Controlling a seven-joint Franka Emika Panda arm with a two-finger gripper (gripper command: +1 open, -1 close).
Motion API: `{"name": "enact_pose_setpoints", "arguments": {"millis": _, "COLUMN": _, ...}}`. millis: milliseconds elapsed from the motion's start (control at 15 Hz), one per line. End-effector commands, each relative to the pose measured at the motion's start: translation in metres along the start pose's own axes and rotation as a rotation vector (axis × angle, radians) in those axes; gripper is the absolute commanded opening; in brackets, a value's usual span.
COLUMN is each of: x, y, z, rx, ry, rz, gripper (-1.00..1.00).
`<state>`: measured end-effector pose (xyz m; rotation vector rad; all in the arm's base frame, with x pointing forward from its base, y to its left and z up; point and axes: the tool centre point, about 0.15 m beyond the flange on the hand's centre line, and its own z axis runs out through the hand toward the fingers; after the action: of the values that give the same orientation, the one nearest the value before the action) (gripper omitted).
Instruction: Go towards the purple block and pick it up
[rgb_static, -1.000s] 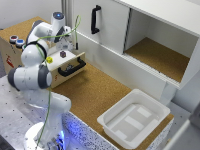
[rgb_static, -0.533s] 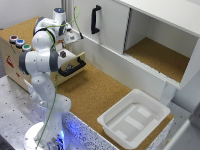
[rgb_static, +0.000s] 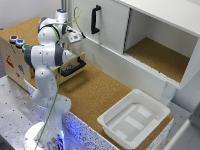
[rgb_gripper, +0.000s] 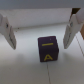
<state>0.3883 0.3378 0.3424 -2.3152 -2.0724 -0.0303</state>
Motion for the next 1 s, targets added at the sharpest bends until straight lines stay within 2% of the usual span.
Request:
{"name": "enact_pose_setpoints", "arguments": {"millis": 0, "x": 0.013, "y": 0.017, "z": 0.022, "rx": 0.009, "ry": -0.074, "rz": -0.015, "gripper": -1.00}}
{"name": "enact_pose_setpoints", "arguments": {"millis": 200, "x": 0.013, "y": 0.018, "z": 0.026, "rx": 0.025, "ry": -0.075, "rz": -0.017, "gripper": -1.00}}
{"name": "enact_pose_setpoints", "arguments": {"millis": 733, "x": 0.008, "y": 0.016, "z": 0.031, "rx": 0.009, "ry": -0.085, "rz": 0.011, "gripper": -1.00}}
{"name": "enact_pose_setpoints", "arguments": {"millis": 933, "x": 0.005, "y": 0.012, "z": 0.009, "rx": -0.024, "ry": -0.060, "rz": 0.043, "gripper": -1.00}}
